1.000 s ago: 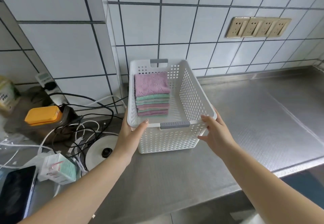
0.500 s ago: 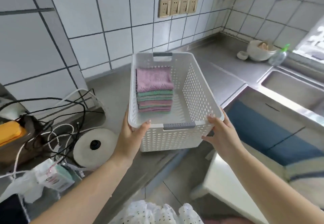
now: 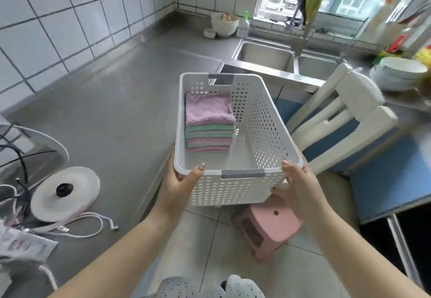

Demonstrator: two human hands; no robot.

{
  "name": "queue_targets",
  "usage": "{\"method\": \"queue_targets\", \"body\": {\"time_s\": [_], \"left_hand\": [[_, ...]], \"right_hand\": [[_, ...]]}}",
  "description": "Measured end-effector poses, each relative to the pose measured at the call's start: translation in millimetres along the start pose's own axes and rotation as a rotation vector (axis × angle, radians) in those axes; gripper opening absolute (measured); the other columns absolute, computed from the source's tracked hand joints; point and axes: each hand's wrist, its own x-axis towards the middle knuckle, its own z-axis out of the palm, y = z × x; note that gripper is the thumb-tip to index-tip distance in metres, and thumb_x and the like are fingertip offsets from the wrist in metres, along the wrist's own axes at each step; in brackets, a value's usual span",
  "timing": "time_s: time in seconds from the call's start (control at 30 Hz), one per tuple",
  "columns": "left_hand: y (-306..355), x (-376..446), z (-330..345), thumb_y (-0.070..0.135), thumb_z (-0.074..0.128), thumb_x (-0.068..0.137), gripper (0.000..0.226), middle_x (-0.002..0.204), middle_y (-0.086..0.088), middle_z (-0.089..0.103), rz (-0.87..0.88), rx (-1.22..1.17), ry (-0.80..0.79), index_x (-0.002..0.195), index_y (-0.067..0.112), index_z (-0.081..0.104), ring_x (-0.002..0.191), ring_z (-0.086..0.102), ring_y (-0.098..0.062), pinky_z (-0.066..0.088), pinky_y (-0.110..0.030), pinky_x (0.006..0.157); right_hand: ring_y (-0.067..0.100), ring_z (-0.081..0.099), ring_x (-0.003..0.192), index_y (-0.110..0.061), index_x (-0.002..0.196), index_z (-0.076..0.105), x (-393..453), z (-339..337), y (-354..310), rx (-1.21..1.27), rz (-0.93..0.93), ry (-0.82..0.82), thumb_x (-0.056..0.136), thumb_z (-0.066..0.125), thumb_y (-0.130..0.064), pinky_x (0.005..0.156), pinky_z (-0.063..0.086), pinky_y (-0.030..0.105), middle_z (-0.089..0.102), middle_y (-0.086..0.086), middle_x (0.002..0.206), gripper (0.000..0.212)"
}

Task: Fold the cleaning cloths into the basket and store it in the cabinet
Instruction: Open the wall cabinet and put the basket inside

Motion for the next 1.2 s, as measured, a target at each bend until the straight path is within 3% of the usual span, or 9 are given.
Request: {"method": "queue_targets", "body": {"time_s": [0.1, 0.27, 0.5, 0.63, 0.77, 0.87, 0.97, 1.1, 1.2], "left_hand": [[-3.6, -21.5, 29.2, 0.053, 0.070, 0.063, 0.073, 0.127, 0.030, 0.052, -0.070, -0.008, -0.100, 0.129, 0.050, 0.040, 0.118, 0.048, 0.010, 0.036, -0.033, 0.107], [-5.4, -53.3, 83.6, 0.049, 0.070, 0.065, 0.068, 0.125, 0.022, 0.057, -0.074, -0.011, -0.283, 0.127, 0.050, 0.042, 0.118, 0.053, 0.002, 0.040, -0.035, 0.104], [-8.1, -118.5, 180.9, 0.046, 0.070, 0.070, 0.078, 0.129, 0.012, 0.058, -0.051, 0.032, -0.579, 0.139, 0.043, 0.033, 0.120, 0.055, -0.010, 0.042, -0.044, 0.104], [-6.3, -165.5, 239.7, 0.049, 0.070, 0.065, 0.078, 0.125, 0.015, 0.060, -0.046, 0.005, -0.705, 0.135, 0.044, 0.037, 0.115, 0.057, -0.004, 0.048, -0.027, 0.094], [3.3, -210.1, 305.2, 0.046, 0.071, 0.064, 0.071, 0.117, 0.018, 0.064, -0.066, -0.069, -0.826, 0.128, 0.043, 0.042, 0.108, 0.060, 0.000, 0.050, -0.014, 0.083], [15.5, -239.5, 357.0, 0.036, 0.071, 0.073, 0.061, 0.118, 0.012, 0.065, -0.057, -0.113, -0.970, 0.129, 0.037, 0.045, 0.111, 0.060, -0.007, 0.046, -0.027, 0.093], [33.8, -265.0, 405.8, 0.040, 0.071, 0.072, 0.064, 0.120, 0.011, 0.065, -0.034, -0.161, -1.054, 0.131, 0.036, 0.046, 0.114, 0.060, -0.009, 0.042, -0.036, 0.101], [64.6, -291.0, 459.1, 0.031, 0.067, 0.082, 0.051, 0.118, 0.012, 0.066, 0.010, -0.215, -1.154, 0.128, 0.040, 0.047, 0.111, 0.061, -0.008, 0.046, -0.031, 0.097], [92.1, -303.6, 492.3, 0.035, 0.067, 0.084, 0.045, 0.113, 0.016, 0.067, 0.052, -0.248, -1.214, 0.123, 0.044, 0.048, 0.105, 0.063, -0.004, 0.048, -0.027, 0.089]], "right_hand": [[0.023, 0.060, 0.093, -0.034, 0.126, 0.053, -35.8, -37.2, 0.8, 0.029, -0.027, 0.078, 0.074, 0.056, -0.015, 0.078, 0.042, 0.046, 0.067, 0.002, 0.106, 0.055], [0.028, 0.060, 0.099, -0.027, 0.129, 0.050, -98.0, -95.6, 5.6, 0.089, -0.047, 0.245, 0.088, 0.051, -0.010, 0.065, 0.051, 0.035, 0.061, 0.015, 0.123, 0.044], [0.027, 0.063, 0.104, -0.021, 0.124, 0.052, -207.7, -186.9, 1.6, 0.188, -0.069, 0.490, 0.094, 0.043, -0.007, 0.077, 0.053, 0.042, 0.064, 0.011, 0.119, 0.034], [0.025, 0.063, 0.104, -0.025, 0.126, 0.051, -274.8, -242.0, -2.9, 0.188, -0.102, 0.615, 0.094, 0.047, -0.010, 0.079, 0.052, 0.045, 0.064, 0.008, 0.119, 0.036], [0.015, 0.065, 0.101, -0.028, 0.123, 0.052, -340.2, -292.5, -22.1, 0.112, -0.173, 0.720, 0.093, 0.049, -0.015, 0.080, 0.050, 0.035, 0.067, 0.000, 0.114, 0.033], [0.010, 0.062, 0.105, -0.030, 0.121, 0.053, -384.4, -326.4, -39.1, 0.071, -0.234, 0.816, 0.092, 0.051, -0.020, 0.080, 0.044, 0.027, 0.066, -0.004, 0.117, 0.030], [0.016, 0.061, 0.111, -0.025, 0.125, 0.052, -426.4, -354.5, -60.3, 0.078, -0.294, 0.906, 0.090, 0.054, -0.025, 0.096, 0.045, 0.037, 0.064, 0.003, 0.123, 0.035], [0.012, 0.069, 0.090, -0.031, 0.121, 0.054, -469.9, -373.0, -101.9, 0.059, -0.378, 0.983, 0.094, 0.051, -0.025, 0.073, 0.050, 0.032, 0.071, -0.004, 0.107, 0.028], [0.014, 0.068, 0.086, -0.027, 0.125, 0.053, -494.5, -385.2, -137.9, 0.008, -0.437, 1.036, 0.094, 0.051, -0.028, 0.068, 0.048, 0.029, 0.069, 0.002, 0.106, 0.031]]}}
